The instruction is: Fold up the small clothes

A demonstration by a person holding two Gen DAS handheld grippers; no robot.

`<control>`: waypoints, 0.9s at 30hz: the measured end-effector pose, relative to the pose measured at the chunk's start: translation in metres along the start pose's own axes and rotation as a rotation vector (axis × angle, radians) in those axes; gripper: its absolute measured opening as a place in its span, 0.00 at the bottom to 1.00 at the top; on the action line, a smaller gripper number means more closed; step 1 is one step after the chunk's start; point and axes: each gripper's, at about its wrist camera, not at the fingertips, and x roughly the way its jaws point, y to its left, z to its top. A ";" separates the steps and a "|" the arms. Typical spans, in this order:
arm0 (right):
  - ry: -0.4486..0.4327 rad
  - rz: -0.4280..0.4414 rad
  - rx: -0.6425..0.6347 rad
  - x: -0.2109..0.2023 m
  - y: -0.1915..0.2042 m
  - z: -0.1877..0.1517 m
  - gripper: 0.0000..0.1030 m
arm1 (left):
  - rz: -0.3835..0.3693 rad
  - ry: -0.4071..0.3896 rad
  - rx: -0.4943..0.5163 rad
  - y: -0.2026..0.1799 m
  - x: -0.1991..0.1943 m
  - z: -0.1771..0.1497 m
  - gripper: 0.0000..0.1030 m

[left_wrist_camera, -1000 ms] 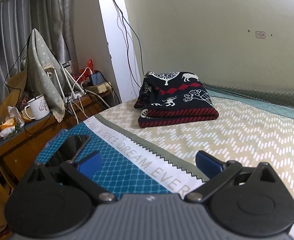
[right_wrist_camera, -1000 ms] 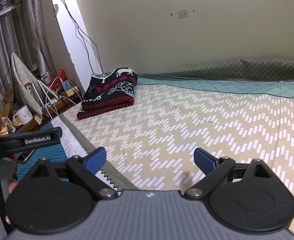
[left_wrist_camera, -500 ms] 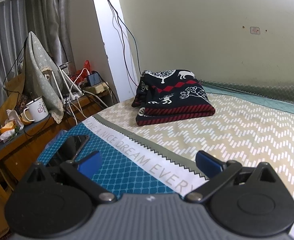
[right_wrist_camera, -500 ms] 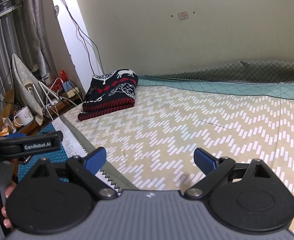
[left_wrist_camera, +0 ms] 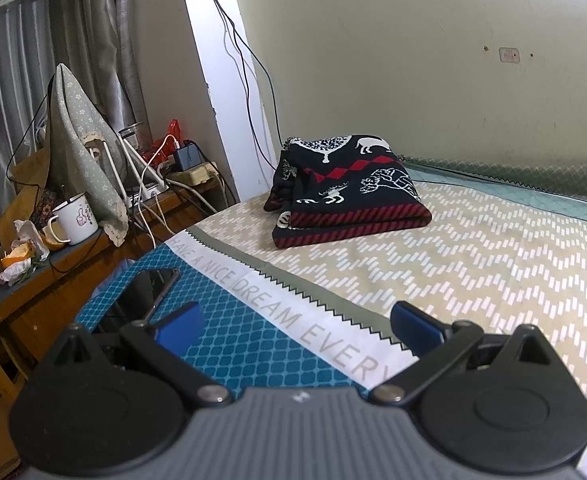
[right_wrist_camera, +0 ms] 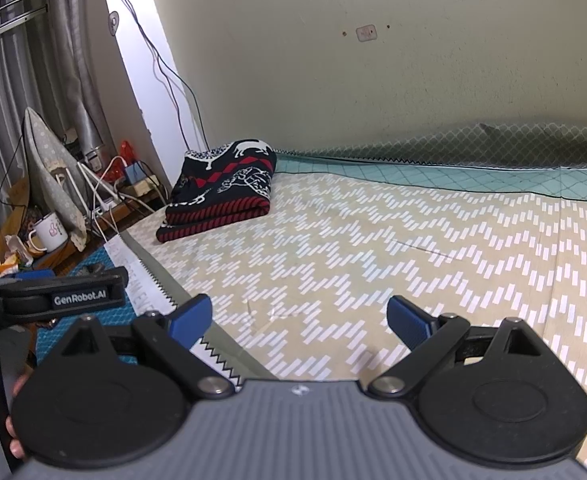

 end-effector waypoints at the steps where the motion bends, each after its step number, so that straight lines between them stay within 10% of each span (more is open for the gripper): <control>1: 0.000 0.000 0.000 0.000 0.000 0.000 0.86 | 0.000 0.001 0.000 0.000 0.000 0.000 1.00; 27: -0.001 -0.001 0.000 0.000 0.000 -0.001 0.86 | 0.002 0.027 0.003 0.000 0.006 -0.005 1.00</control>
